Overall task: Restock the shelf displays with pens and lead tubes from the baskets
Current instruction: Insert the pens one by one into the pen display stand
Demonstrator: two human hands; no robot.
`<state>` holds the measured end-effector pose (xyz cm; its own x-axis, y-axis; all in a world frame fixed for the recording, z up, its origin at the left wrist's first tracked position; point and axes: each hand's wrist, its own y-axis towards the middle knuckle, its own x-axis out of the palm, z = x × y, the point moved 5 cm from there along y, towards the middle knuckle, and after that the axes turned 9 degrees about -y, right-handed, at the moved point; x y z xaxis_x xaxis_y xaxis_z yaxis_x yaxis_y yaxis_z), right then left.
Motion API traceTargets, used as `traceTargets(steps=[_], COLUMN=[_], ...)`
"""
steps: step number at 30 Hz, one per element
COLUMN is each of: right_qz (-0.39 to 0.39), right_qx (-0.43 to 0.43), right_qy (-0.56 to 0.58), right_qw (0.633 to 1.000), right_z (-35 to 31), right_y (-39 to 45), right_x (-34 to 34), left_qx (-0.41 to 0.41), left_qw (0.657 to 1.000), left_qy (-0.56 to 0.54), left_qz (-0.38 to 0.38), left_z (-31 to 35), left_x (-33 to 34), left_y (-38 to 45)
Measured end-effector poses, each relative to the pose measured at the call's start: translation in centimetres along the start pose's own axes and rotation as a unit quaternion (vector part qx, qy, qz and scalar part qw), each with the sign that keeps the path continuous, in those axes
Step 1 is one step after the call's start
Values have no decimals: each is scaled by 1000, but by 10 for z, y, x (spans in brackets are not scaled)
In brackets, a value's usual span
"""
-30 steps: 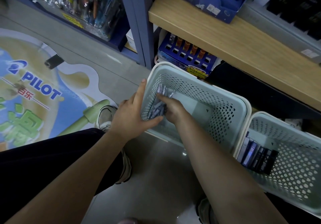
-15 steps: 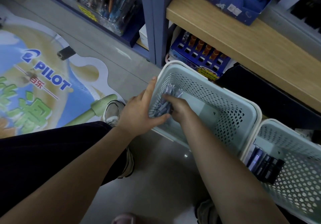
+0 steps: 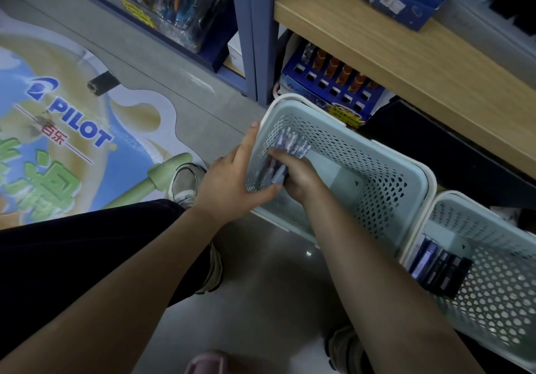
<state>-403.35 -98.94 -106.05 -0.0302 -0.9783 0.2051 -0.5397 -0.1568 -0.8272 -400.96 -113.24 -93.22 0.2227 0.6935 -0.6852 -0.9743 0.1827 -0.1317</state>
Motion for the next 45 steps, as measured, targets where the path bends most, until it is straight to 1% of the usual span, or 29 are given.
traceTargets(steps=[2,6,9,14,15,17,19,21,22,24,26,27,29,31,35,39,41,43,45], right_qz=[-13,14,20,-29,-37,-37,-32,-31,-33,-39,-47,-45,-31,-9,35,62,88,124,137], right_qx=[3,15,-1,-61,-72,-95,-114,-134,-148,-174,-201,-214,-238,-267,-342,-407,-430,-450,-462], right_qy=[-5,-23,-31,-8,2,6,-4,-10,-10,-14,-11,-12,-24,-47,-87,-136,-171,-207,-248], right_qw=[1000,1000,999,998,997,995,993,990,988,984,978,976,971,963,935,901,882,860,840], right_z=[-2,-7,-10,-30,-36,-49,-61,-77,-86,-106,-125,-135,-155,-175,-218,-247,-259,-270,-283], right_y=[-2,-4,-9,-44,-53,-73,-94,-122,-137,-174,-213,-233,-275,-317,-405,-482,-521,-557,-585], right_x=[1,3,4,-4,-7,-13,-17,-17,-17,-10,-2,2,7,11,19,32,40,47,55], left_qx=[-2,3,2,-14,-15,-13,-21,-9,-5,-35,-60,-54,-39,-35,-25,-10,2,23,46], left_qw=[1000,1000,1000,999,999,997,990,988,990,988,966,953,936,928,911,898,902,898,890], left_qy=[-5,-7,-13,-19,-6,64,118,120,90,-44,-201,-261,-319,-341,-375,-414,-410,-418,-435], left_qz=[1,-7,-8,-25,-29,-42,-72,-100,-112,-143,-153,-146,-141,-148,-171,-149,-137,-133,-132], left_z=[-1,-2,-5,-1,0,5,16,41,59,94,131,148,186,221,288,347,370,390,411], left_x=[1,1,0,0,0,-4,-10,-18,-24,-32,-42,-46,-61,-78,-121,-172,-197,-222,-244], left_y=[0,1,0,0,-1,1,4,8,11,14,11,9,1,-6,-26,-53,-66,-78,-89])
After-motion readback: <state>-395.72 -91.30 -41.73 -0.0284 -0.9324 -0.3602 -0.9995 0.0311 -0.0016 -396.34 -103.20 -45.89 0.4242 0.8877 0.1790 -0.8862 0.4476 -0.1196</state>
